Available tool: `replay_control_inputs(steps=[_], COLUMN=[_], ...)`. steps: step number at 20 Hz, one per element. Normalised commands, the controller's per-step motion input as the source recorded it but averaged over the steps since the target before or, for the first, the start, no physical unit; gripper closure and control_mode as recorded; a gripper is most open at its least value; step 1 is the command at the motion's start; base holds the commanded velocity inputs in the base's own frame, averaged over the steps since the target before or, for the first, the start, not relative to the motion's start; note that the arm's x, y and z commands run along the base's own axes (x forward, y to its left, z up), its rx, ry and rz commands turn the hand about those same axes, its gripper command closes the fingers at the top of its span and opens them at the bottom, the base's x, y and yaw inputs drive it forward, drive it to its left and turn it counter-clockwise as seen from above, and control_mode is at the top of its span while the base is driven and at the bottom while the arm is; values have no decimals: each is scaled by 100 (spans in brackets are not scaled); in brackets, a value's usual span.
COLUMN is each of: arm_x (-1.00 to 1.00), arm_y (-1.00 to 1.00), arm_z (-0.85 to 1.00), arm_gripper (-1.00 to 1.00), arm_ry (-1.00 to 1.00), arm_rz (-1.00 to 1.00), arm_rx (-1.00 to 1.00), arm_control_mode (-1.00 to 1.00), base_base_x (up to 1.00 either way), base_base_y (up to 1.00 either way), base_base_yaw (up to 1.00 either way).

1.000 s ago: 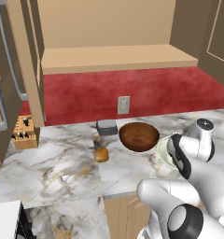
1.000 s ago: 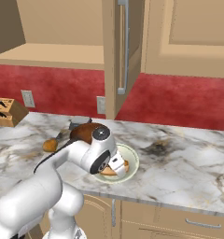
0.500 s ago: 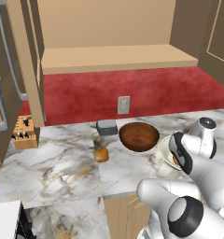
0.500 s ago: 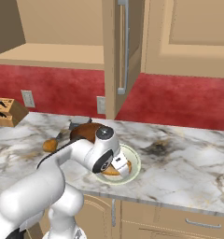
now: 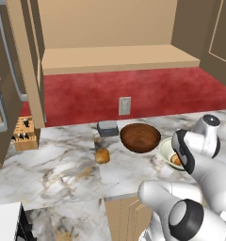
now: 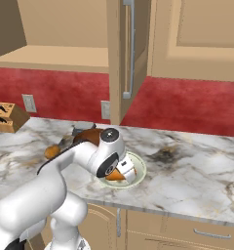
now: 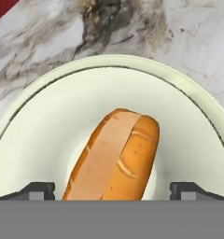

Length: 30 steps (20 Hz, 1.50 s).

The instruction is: Pick both bowls and place them on the counter. Then place the hotdog bun in one bowl and place the potato in the other bowl.

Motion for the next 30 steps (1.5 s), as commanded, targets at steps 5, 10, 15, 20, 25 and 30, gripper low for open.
replay_control_inputs(steps=[5,10,15,20,25,30], arm_x=[-1,-1,-19,-13,-8,-12], arm_y=[0,-1,17,38,39,32], arm_z=[17,18,26,16,22,40], arm_gripper=[-100,-100,-100,-100,-100,-100], arm_ry=[0,-1,-8,-13,-5,0], arm_rz=[0,0,0,0,0,0], arm_rx=[0,0,0,0,0,-1], arm_control_mode=[-100,-100,-100,-100,-100,-100], base_base_x=[0,0,0,0,0,0], base_base_y=[0,0,0,0,0,0], base_base_yaw=[0,0,0,0,0,0])
